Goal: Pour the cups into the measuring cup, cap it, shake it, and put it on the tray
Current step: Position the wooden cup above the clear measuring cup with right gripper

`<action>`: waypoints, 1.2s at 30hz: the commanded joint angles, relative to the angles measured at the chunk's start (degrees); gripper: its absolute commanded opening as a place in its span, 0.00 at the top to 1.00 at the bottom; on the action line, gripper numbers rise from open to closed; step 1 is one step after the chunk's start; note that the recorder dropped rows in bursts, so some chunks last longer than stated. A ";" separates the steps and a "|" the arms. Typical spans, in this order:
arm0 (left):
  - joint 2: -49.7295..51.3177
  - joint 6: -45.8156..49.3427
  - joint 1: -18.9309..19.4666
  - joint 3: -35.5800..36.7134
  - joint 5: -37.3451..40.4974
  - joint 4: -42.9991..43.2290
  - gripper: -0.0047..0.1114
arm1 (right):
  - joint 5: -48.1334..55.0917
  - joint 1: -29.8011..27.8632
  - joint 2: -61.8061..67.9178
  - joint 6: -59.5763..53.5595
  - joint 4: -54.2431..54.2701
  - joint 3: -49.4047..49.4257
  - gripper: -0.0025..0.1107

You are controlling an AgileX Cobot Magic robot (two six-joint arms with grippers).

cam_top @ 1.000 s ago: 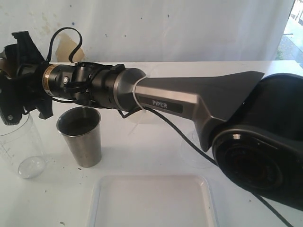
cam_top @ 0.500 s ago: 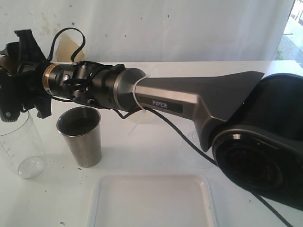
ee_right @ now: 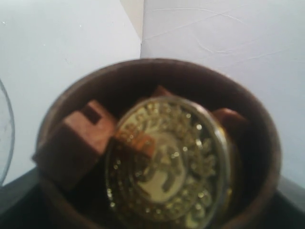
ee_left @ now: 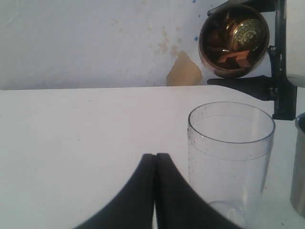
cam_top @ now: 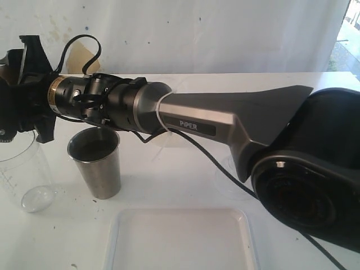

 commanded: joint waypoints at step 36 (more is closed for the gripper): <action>-0.31 -0.10 -0.06 0.25 -0.76 -0.53 0.96 | 3.22 0.91 -0.33 -23.48 0.26 -0.83 0.98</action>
